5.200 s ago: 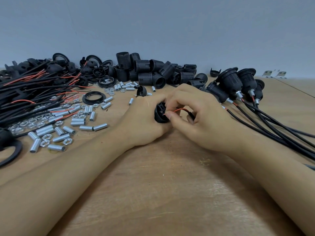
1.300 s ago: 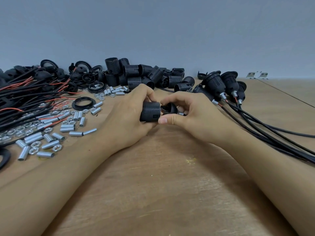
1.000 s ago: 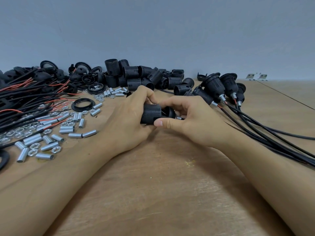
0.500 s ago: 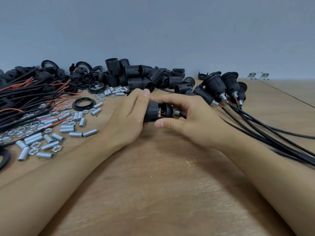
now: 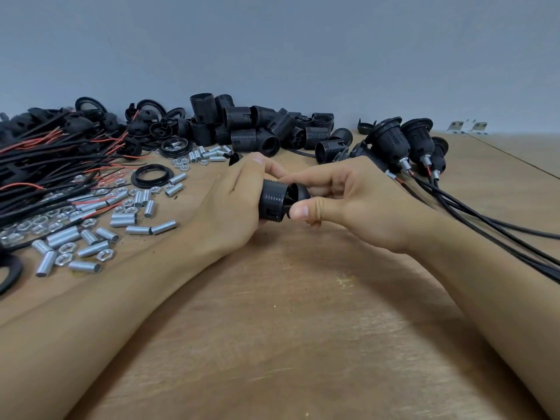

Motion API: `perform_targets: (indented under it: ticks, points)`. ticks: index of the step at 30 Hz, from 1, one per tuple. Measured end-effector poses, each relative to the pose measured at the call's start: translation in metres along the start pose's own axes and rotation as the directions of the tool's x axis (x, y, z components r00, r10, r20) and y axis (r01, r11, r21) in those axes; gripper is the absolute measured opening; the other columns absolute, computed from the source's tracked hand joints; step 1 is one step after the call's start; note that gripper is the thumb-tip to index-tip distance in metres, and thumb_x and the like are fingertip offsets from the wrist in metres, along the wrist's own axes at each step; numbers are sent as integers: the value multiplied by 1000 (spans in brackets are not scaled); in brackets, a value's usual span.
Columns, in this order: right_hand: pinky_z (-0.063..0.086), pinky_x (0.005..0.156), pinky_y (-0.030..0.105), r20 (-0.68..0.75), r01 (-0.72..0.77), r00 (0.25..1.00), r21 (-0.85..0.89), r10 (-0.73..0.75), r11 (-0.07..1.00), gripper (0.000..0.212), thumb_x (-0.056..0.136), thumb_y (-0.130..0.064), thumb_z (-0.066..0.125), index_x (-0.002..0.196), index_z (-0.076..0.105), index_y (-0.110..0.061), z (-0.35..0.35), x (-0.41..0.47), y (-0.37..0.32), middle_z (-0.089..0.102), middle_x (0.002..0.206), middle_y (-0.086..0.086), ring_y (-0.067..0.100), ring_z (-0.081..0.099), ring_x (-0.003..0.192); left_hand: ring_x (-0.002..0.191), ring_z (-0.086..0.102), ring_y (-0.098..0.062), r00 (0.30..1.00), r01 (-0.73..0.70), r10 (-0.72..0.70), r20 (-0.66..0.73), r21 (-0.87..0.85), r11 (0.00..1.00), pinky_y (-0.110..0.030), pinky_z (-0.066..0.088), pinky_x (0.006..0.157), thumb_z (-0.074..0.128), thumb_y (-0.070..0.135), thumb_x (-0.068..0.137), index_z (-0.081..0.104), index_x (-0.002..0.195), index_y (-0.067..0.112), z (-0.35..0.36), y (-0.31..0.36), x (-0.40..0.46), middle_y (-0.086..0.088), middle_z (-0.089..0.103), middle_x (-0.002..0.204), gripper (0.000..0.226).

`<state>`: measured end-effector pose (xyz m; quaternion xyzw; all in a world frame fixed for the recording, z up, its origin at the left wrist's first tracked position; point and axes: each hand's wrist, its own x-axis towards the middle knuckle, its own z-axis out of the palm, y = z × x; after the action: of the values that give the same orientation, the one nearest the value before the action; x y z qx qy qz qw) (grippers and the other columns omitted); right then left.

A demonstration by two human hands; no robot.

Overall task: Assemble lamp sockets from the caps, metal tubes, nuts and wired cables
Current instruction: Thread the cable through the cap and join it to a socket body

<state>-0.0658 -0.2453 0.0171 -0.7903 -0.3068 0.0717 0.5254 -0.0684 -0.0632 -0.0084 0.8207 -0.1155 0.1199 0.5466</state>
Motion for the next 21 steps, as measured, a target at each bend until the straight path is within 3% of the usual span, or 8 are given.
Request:
perform_targets:
  ticks: [3, 6, 8, 11, 15, 17, 19, 21]
  points:
    - [51, 69, 24, 28, 2, 1000, 21, -2, 1000, 35, 85, -3, 70, 118, 68, -12, 0, 0, -2, 58, 64, -2, 11, 52, 62, 30, 37, -5, 994, 102, -97, 49, -118, 988, -16, 27, 33, 25, 26, 107, 64, 95, 8, 1, 0, 2, 6, 46, 37, 44]
    - [54, 70, 27, 27, 43, 999, -28, -43, 999, 42, 85, -3, 70, 115, 64, -31, 3, 1, -3, 65, 77, 19, 10, 53, 66, 31, 27, -11, 969, 245, -228, 97, -243, 939, -14, 21, 36, 25, 34, 107, 63, 84, 16, 3, 2, 5, 1, 38, 37, 47]
    - [56, 70, 28, 28, 56, 998, -48, -55, 997, 42, 85, -2, 71, 112, 64, -34, 4, 1, -4, 66, 88, 27, 8, 54, 67, 31, 24, -12, 955, 294, -273, 113, -267, 918, -14, 20, 37, 27, 35, 105, 61, 75, 21, 3, 2, 5, -2, 37, 38, 47]
    - [54, 68, 23, 10, 53, 999, -27, -53, 998, 41, 84, 0, 71, 114, 66, -28, 4, 1, -1, 70, 86, 17, 3, 56, 66, 32, 22, -13, 938, 346, -318, 140, -275, 897, -14, 19, 37, 29, 29, 101, 55, 71, 19, 1, 3, 6, -2, 34, 38, 41]
    - [47, 68, 10, -22, 87, 996, -121, -90, 989, 51, 82, 0, 74, 121, 62, -31, 7, 2, 1, 73, 81, -16, -10, 59, 70, 36, 20, -14, 928, 371, -338, 158, -284, 884, -15, 18, 39, 31, 29, 100, 46, 65, 16, 0, 5, 7, -3, 32, 38, 40]
    - [49, 64, 19, -10, 71, 997, -155, -73, 985, 53, 85, -3, 72, 126, 59, -34, 7, 3, 2, 73, 76, -9, -6, 54, 64, 33, 23, -15, 948, 317, -299, 108, -245, 916, -16, 20, 37, 31, 33, 103, 52, 66, 18, 2, 4, 5, -3, 34, 37, 46]
    - [55, 67, 38, 14, 42, 999, -151, -41, 988, 54, 88, -5, 70, 129, 55, -37, 9, 3, 3, 71, 81, 13, 8, 53, 62, 30, 25, -15, 963, 270, -264, 61, -189, 944, -15, 21, 37, 29, 36, 105, 58, 73, 19, 5, 3, 3, -3, 36, 36, 46]
    - [57, 69, 37, 27, 19, 1000, -96, -16, 995, 49, 89, -6, 68, 129, 57, -32, 9, 2, 4, 68, 75, 9, 11, 53, 63, 29, 25, -13, 964, 266, -257, 69, -209, 941, -15, 21, 36, 28, 36, 106, 58, 77, 18, 5, 3, 2, -2, 36, 36, 46]
